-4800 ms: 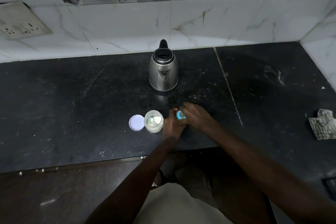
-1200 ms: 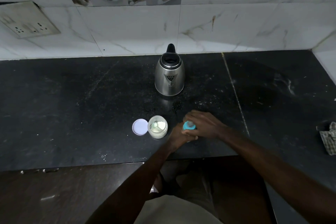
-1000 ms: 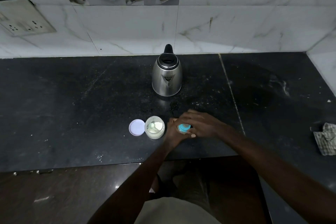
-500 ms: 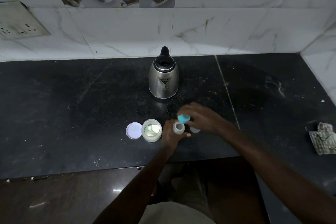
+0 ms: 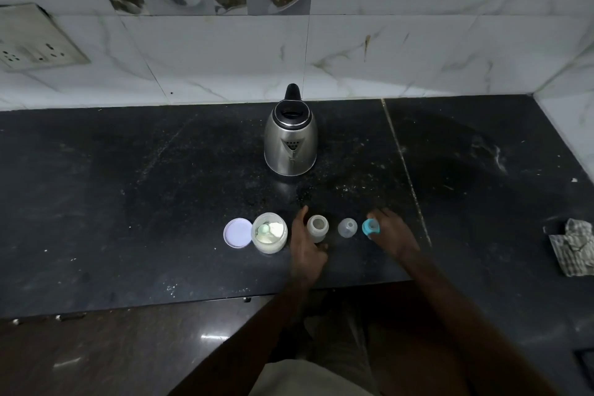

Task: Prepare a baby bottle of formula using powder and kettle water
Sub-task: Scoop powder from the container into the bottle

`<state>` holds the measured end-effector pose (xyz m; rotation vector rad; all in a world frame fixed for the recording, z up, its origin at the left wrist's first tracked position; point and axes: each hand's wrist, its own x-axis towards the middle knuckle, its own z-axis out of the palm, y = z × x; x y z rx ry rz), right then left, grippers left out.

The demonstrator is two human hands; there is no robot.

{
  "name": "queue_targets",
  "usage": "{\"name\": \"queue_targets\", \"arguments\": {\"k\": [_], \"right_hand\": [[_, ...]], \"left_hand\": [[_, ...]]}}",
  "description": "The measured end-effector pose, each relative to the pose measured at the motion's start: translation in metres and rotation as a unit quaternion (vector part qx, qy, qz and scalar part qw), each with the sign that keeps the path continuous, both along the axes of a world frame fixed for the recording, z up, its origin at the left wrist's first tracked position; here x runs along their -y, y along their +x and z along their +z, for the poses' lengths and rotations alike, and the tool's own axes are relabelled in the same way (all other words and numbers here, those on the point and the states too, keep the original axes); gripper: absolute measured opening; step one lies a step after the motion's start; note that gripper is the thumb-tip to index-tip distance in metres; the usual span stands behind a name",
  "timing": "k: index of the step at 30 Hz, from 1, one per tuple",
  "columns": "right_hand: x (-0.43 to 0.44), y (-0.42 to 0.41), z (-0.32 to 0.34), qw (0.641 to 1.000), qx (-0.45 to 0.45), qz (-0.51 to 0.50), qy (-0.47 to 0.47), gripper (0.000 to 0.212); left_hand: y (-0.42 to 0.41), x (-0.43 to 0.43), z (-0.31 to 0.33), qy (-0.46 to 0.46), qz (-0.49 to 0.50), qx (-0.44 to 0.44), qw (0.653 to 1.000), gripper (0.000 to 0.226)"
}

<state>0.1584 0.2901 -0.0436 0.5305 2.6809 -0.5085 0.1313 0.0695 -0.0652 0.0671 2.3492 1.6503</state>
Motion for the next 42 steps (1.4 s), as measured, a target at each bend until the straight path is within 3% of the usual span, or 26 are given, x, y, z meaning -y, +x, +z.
{"name": "queue_targets", "arguments": {"k": [4,8,12,14,17,20,24,26,29,33,37,42], "right_hand": [[0.003,0.0,0.0,1.0,0.013,0.01,0.024,0.056],[0.012,-0.002,0.009,0.998,0.011,0.009,0.064,0.078],[0.056,-0.014,0.033,0.97,-0.231,-0.067,-0.027,0.055],[0.098,-0.025,0.048,0.953,-0.286,-0.024,-0.1,0.036],[0.165,-0.042,0.05,0.962,-0.208,0.121,-0.128,0.025],[0.207,-0.06,0.038,0.973,-0.083,0.215,-0.017,0.027],[0.218,-0.069,0.032,0.972,0.04,0.231,0.031,0.028],[0.213,-0.07,0.029,0.964,0.1,0.247,0.023,0.015],[0.207,-0.071,0.031,0.946,0.189,0.263,0.0,0.028],[0.203,-0.062,0.025,0.942,0.222,0.251,-0.009,0.018],[0.203,-0.047,0.016,0.958,0.175,0.228,-0.014,0.013],[0.203,-0.038,0.009,0.962,0.165,0.209,-0.063,0.025]], "left_hand": [[0.015,0.006,0.014,0.012,-0.022,-0.092,0.995,0.106],[0.008,0.038,0.027,0.011,-0.054,-0.165,0.985,0.115],[-0.014,0.089,0.024,-0.056,0.003,-0.177,0.983,0.109],[-0.022,0.109,0.018,-0.099,0.017,-0.162,0.982,0.099],[-0.031,0.126,0.007,-0.116,-0.042,-0.069,0.99,0.112],[-0.033,0.128,0.003,-0.089,-0.114,-0.009,0.989,0.118],[-0.031,0.119,0.005,-0.092,-0.11,-0.063,0.988,0.077],[-0.027,0.115,0.005,-0.124,-0.124,-0.119,0.977,0.073],[-0.019,0.115,0.004,-0.181,-0.158,-0.171,0.956,0.079],[-0.011,0.116,0.003,-0.231,-0.168,-0.192,0.939,0.077],[-0.007,0.116,0.005,-0.263,-0.176,-0.186,0.93,0.075],[-0.005,0.117,0.0,-0.291,-0.195,-0.197,0.916,0.074]]}}
